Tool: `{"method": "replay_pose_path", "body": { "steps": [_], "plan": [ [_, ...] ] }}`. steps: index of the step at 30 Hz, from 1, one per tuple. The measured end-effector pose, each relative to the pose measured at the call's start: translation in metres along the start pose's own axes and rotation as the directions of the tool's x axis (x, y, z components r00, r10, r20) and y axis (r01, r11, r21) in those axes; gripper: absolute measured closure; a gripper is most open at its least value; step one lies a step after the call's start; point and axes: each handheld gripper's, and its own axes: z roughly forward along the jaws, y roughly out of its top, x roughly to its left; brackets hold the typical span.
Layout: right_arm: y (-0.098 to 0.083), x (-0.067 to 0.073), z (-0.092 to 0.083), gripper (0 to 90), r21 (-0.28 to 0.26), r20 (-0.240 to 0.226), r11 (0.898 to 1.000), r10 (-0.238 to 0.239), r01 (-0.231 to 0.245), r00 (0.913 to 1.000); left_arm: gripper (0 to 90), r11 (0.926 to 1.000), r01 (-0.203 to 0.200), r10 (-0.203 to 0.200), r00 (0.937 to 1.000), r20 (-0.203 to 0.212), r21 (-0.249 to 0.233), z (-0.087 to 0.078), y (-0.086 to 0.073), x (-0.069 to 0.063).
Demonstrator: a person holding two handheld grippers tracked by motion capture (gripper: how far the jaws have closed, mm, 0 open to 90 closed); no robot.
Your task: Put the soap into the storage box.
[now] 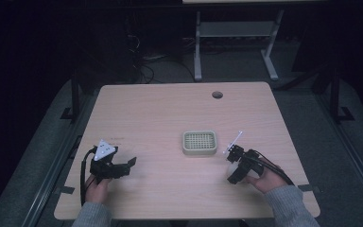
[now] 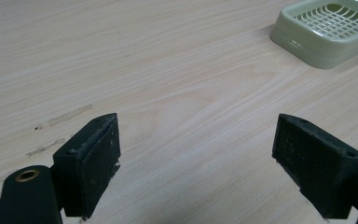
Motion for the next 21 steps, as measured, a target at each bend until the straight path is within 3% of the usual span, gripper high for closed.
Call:
{"method": "replay_pose_path", "body": {
  "steps": [21],
  "plan": [
    [0.0010,-0.0011,0.0045,23.1,0.021,0.006,1.000,-0.012,0.012,0.9999,14.8,1.0000,-0.001,0.001,1.0000,-0.002,-0.002,-0.0010,0.0002,0.0003]
  ]
}}
